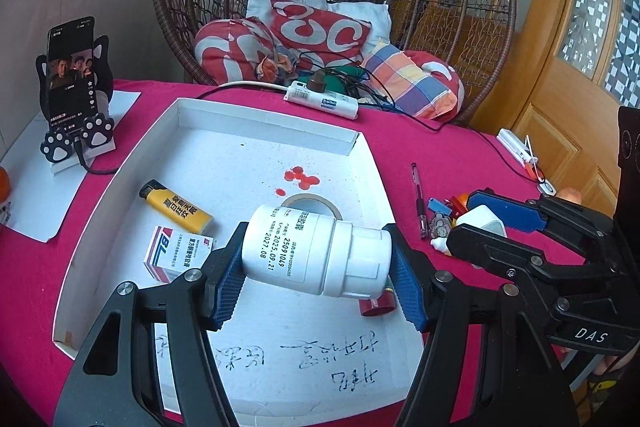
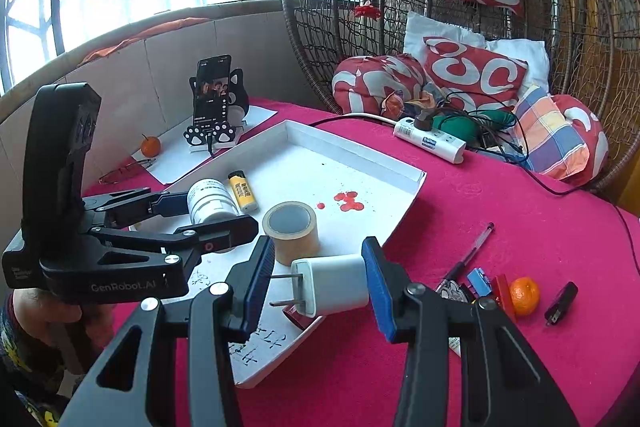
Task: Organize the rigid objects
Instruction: 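Carry the pill bottle and white plug into the white tray and open both tools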
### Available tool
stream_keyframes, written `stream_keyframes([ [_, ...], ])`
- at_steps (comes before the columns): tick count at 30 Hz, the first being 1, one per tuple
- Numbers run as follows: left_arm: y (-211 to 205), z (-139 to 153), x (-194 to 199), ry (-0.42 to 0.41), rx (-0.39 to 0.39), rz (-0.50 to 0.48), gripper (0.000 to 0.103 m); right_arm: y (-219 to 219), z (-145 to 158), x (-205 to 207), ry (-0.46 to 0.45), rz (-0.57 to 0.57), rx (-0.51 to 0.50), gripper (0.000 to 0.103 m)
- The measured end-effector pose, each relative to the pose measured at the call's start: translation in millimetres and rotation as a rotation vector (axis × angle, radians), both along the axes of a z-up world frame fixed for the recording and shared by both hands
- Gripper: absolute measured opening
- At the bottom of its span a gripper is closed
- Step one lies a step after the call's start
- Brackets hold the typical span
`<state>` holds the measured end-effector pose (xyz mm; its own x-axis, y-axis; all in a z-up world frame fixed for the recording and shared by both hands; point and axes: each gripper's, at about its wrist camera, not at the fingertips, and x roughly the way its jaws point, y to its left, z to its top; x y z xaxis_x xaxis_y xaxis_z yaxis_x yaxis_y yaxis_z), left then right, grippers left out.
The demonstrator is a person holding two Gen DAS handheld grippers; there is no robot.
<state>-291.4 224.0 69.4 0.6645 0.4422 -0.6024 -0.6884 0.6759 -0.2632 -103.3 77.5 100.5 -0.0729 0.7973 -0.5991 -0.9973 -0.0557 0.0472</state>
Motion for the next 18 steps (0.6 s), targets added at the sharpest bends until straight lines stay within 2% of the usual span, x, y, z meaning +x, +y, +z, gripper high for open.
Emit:
stream_keyframes([
  [4, 5.3, 0.5, 1.4, 0.000, 0.001, 0.012, 0.065, 5.9, -2.1, -0.5, 0.029, 0.007, -0.012, 0.045],
  [7, 15.1, 6.1, 2.8, -0.004, 0.030, 0.036, 0.065, 14.8, -1.1, -3.5, 0.040, 0.016, -0.015, 0.045],
  [10, 37.6, 10.0, 4.0, 0.007, 0.058, 0.099, 0.065, 26.6, -1.7, -10.2, 0.042, 0.030, -0.018, 0.045],
  [13, 63.9, 6.1, 7.4, 0.064, 0.084, 0.188, 0.065, 39.6, -7.6, -19.1, 0.034, 0.039, -0.029, 0.045],
  [18, 86.0, -4.9, 2.6, 0.091, 0.060, 0.261, 0.065, 58.6, -24.1, -34.0, 0.009, 0.042, -0.047, 0.045],
])
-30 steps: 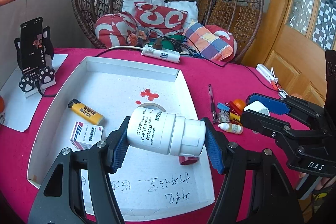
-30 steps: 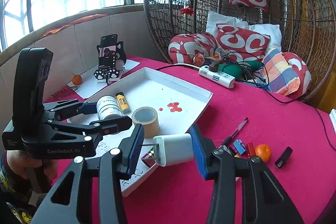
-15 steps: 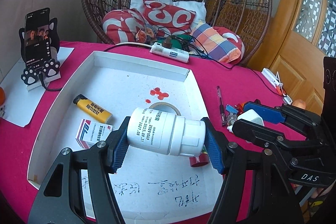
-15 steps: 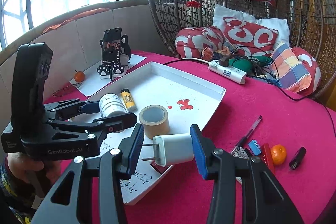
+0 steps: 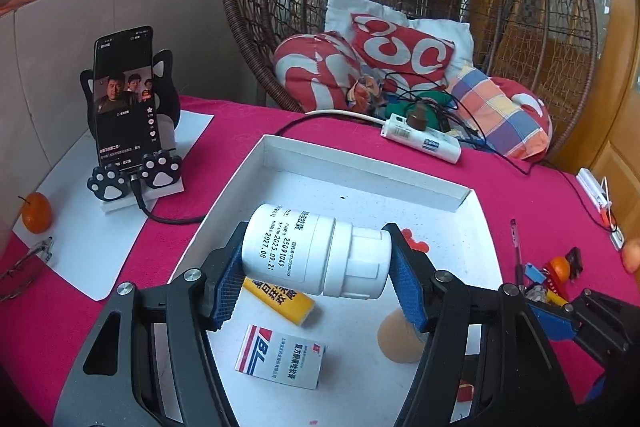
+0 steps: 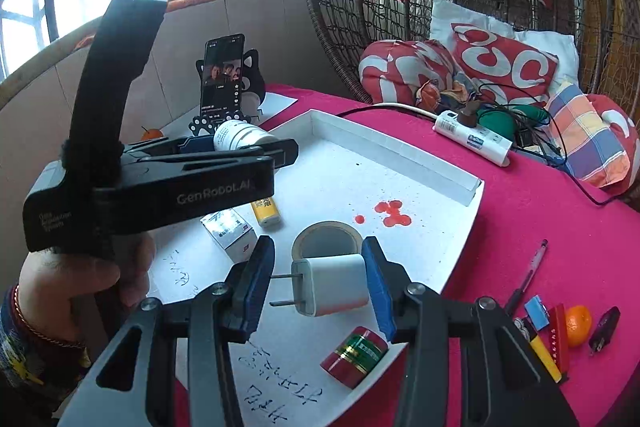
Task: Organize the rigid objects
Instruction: 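Carry the pill bottle and white plug into the white tray and open both tools, then move both open tools back toward the remaining items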
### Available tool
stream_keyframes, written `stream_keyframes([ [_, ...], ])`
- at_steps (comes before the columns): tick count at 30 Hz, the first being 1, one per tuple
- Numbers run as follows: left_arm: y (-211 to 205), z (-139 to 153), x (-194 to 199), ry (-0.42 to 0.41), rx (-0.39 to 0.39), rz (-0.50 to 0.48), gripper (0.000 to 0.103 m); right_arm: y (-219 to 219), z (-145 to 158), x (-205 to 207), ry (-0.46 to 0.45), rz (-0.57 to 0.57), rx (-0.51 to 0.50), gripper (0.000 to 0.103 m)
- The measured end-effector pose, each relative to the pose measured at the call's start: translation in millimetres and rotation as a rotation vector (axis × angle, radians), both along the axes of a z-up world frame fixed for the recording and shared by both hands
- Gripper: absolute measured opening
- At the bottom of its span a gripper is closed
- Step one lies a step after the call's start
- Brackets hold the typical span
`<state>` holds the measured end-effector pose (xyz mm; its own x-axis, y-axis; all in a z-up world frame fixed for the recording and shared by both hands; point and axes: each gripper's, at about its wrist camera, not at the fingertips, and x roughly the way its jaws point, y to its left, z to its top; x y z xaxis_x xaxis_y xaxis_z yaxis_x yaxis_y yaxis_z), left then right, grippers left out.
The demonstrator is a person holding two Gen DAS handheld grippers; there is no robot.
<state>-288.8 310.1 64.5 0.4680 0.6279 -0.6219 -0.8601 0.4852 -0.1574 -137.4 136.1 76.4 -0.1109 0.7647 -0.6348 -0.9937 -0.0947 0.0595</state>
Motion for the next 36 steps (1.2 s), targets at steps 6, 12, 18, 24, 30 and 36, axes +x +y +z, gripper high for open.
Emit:
stream_keyframes([
  [6, 9.9, -9.1, -1.9, 0.006, -0.030, 0.030, 0.075, 12.3, -13.6, -3.9, 0.010, -0.030, -0.014, 0.046],
  [12, 2.3, -3.9, -12.7, -0.006, -0.007, 0.097, 0.095, -1.3, -10.0, -8.0, -0.049, -0.053, 0.042, 0.101],
  [18, -18.0, -3.4, -31.1, -0.042, -0.012, 0.131, 0.095, -28.5, -1.5, -7.9, -0.086, -0.082, 0.111, 0.103],
  [24, -28.8, 10.0, -32.9, -0.064, 0.003, 0.127, 0.095, -42.9, 5.2, 1.1, -0.062, -0.106, 0.138, 0.103],
  [30, -42.9, 15.0, -19.3, -0.053, 0.010, 0.085, 0.095, -55.9, 8.8, 18.0, -0.031, -0.155, 0.153, 0.103],
  [36, -57.8, 14.7, 0.7, -0.022, 0.018, 0.028, 0.095, -71.7, 12.0, 34.9, -0.007, -0.192, 0.168, 0.103],
])
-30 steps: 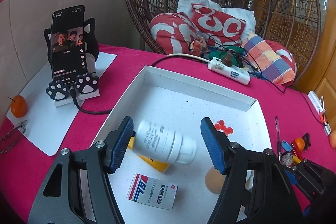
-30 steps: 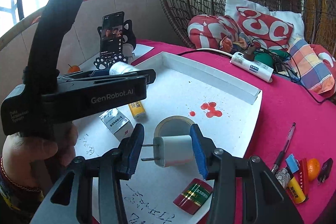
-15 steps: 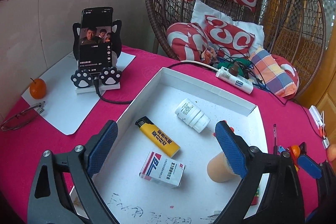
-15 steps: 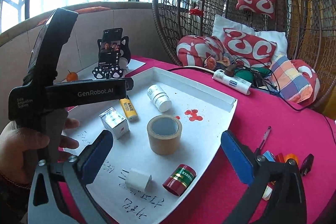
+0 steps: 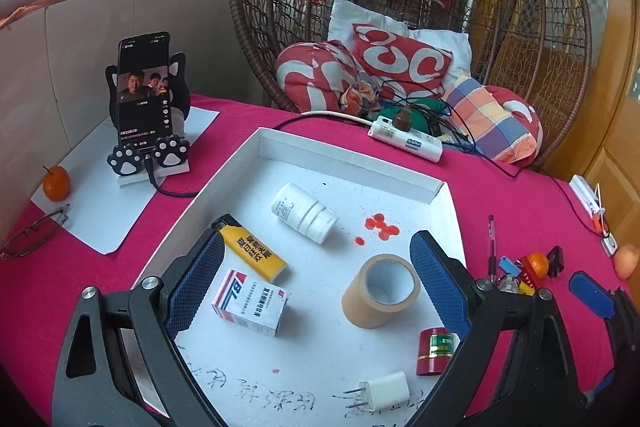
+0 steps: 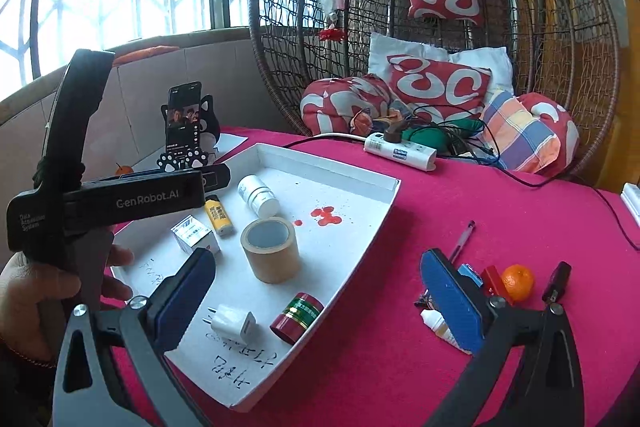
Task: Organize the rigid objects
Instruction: 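Move both open tools back toward the remaining items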
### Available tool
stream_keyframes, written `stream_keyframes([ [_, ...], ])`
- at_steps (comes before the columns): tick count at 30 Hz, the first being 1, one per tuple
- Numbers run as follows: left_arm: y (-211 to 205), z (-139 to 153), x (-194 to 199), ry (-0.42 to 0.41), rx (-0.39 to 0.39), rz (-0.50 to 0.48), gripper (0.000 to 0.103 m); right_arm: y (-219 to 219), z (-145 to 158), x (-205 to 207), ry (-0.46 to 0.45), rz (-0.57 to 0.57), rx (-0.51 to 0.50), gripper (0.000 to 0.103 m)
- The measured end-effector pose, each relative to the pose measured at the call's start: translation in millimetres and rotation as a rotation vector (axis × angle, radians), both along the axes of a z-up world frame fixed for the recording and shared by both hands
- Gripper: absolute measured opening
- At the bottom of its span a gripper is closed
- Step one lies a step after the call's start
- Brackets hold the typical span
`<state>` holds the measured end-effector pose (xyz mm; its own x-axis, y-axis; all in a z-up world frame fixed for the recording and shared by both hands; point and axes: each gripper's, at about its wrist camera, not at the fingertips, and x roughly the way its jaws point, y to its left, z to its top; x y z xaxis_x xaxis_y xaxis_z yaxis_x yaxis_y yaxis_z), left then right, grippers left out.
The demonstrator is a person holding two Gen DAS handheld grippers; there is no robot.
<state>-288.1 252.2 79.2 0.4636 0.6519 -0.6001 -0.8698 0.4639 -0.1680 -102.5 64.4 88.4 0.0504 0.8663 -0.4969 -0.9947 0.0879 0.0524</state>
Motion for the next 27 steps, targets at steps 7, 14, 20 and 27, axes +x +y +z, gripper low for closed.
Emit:
stream_keyframes([
  [7, -18.1, -0.4, 17.6, 0.019, 0.010, -0.078, 0.095, -25.8, 0.0, 29.3, 0.010, -0.090, 0.029, 0.103],
  [14, -44.3, -9.7, 51.7, 0.046, -0.002, -0.237, 0.095, -60.1, -10.8, 90.7, 0.043, -0.304, 0.026, 0.103],
  [20, -83.7, -24.9, 102.5, 0.104, -0.048, -0.440, 0.095, -96.5, -28.5, 144.6, 0.103, -0.475, 0.004, 0.103],
  [27, -113.3, -50.8, 173.2, 0.192, -0.133, -0.564, 0.095, -132.3, -53.4, 193.7, 0.255, -0.606, -0.010, 0.103],
])
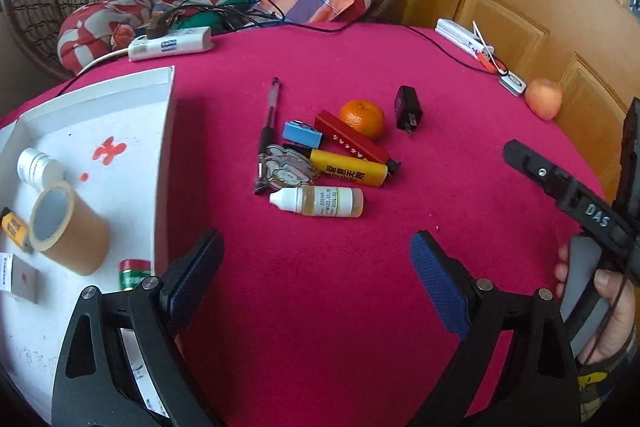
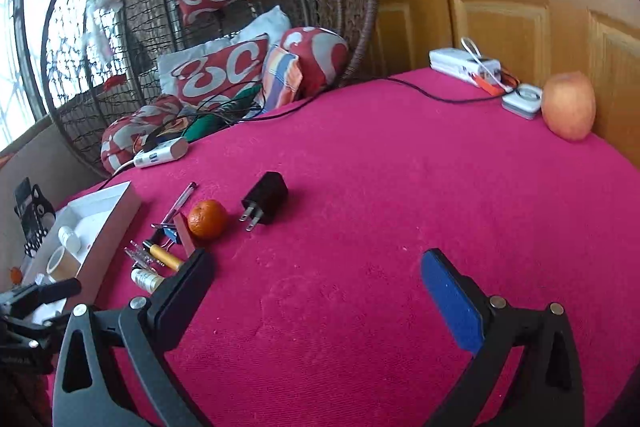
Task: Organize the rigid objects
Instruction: 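Grasp the small yellow-labelled dropper bottle with the left tool while the right tool grasps the black plug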
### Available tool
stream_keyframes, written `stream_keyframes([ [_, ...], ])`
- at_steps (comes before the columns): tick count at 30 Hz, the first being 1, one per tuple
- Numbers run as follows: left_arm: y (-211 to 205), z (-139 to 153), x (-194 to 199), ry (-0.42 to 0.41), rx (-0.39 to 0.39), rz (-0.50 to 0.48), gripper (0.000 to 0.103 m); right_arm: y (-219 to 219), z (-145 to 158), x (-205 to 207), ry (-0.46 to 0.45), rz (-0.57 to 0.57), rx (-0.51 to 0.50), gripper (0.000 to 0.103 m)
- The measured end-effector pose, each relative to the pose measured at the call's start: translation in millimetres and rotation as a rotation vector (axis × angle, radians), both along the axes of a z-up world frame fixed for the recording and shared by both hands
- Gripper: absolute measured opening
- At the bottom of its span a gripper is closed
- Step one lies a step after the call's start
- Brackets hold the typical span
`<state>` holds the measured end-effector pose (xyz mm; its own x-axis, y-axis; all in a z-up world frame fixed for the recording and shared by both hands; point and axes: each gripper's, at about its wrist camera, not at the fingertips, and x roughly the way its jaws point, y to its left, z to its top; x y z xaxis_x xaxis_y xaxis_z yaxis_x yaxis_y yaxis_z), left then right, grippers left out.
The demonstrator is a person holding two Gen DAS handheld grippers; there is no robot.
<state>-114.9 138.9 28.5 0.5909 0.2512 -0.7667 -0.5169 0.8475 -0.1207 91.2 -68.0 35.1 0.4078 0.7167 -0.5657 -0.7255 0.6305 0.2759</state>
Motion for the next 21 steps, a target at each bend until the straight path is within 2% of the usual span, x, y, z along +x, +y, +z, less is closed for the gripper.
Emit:
stream_keyframes([
  [2, 3.5, -8.4, 17.7, 0.038, 0.026, 0.023, 0.095, -6.4, -2.8, 7.4, 0.050, -0.011, 0.034, 0.103],
  [4, 11.1, -18.6, 28.2, 0.064, 0.012, 0.045, 0.095, -7.4, -6.1, 11.4, 0.086, -0.008, 0.045, 0.103],
  [6, 13.6, -22.6, 33.8, 0.088, 0.061, 0.068, 0.095, -7.3, -8.6, 13.9, 0.110, 0.000, 0.046, 0.103],
  [8, 13.1, -23.5, 36.7, 0.091, 0.078, 0.061, 0.095, -7.1, -10.3, 16.0, 0.133, 0.016, 0.050, 0.103],
  [11, 8.0, -25.6, 40.1, 0.082, 0.050, 0.022, 0.095, -4.0, -16.1, 22.9, 0.186, 0.030, 0.045, 0.103],
  [13, 1.2, -29.6, 44.5, 0.102, 0.084, 0.002, 0.095, -3.2, -21.2, 27.9, 0.228, 0.028, 0.043, 0.103],
  [15, 0.0, -31.4, 44.3, 0.089, 0.094, -0.001, 0.095, -4.8, -20.5, 28.3, 0.230, 0.028, 0.057, 0.103],
  [16, 1.8, -32.0, 43.7, 0.080, 0.082, 0.002, 0.093, -4.7, -20.7, 28.2, 0.232, 0.029, 0.056, 0.103],
  [18, 4.6, -30.2, 40.9, 0.060, 0.090, 0.020, 0.077, -4.4, -20.3, 27.4, 0.229, 0.028, 0.051, 0.103],
  [19, 6.5, -28.7, 39.2, 0.052, 0.092, 0.025, 0.063, -4.2, -20.3, 27.3, 0.227, 0.028, 0.047, 0.103],
  [21, 10.0, -28.3, 37.1, 0.043, 0.083, 0.019, 0.064, -3.0, -19.9, 26.3, 0.221, 0.026, 0.036, 0.103],
])
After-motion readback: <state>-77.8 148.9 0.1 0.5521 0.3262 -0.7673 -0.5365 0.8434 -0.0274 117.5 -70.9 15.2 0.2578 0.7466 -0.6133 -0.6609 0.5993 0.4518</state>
